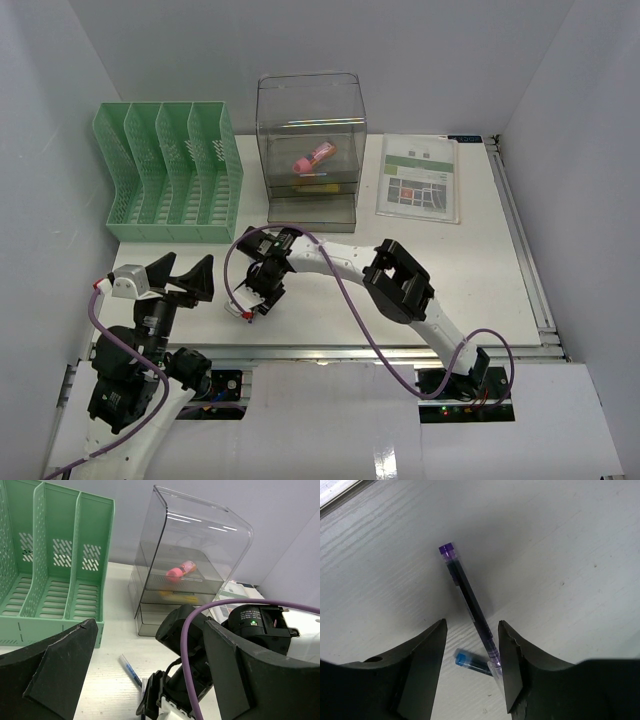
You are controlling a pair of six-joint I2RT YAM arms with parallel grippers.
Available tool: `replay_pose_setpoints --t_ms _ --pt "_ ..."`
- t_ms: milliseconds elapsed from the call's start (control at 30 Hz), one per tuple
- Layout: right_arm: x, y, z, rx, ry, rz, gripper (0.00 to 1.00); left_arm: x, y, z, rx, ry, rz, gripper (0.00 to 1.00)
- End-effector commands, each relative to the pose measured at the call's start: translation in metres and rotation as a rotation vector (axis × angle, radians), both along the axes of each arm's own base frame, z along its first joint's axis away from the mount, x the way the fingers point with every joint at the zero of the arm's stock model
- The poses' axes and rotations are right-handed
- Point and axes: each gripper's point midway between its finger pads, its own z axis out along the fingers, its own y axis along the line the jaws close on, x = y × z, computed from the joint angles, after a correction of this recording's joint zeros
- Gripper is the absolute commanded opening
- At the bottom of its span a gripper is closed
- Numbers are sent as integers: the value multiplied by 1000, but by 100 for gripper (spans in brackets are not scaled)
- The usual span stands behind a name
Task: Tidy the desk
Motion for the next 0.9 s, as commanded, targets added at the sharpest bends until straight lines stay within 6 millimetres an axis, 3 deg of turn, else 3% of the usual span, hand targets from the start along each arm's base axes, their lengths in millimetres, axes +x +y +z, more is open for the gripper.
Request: replay_pose_setpoints --t_ms 0,200,567,733,867 --pt "0 7 -1 1 -15 12 47 -7 6 3 -10 -29 11 98" --pt "0 2 -15 -34 -7 4 35 -6 4 2 -7 -26 6 98" --pt "-3 -10 -32 -98 -15 8 24 -6 4 2 -7 -27 6 98" --pt "-3 -1 -20 -65 -2 -8 19 -6 4 2 -6 -25 4 98" --pt "0 12 6 -4 -1 -24 15 -6 3 2 -7 -24 3 98"
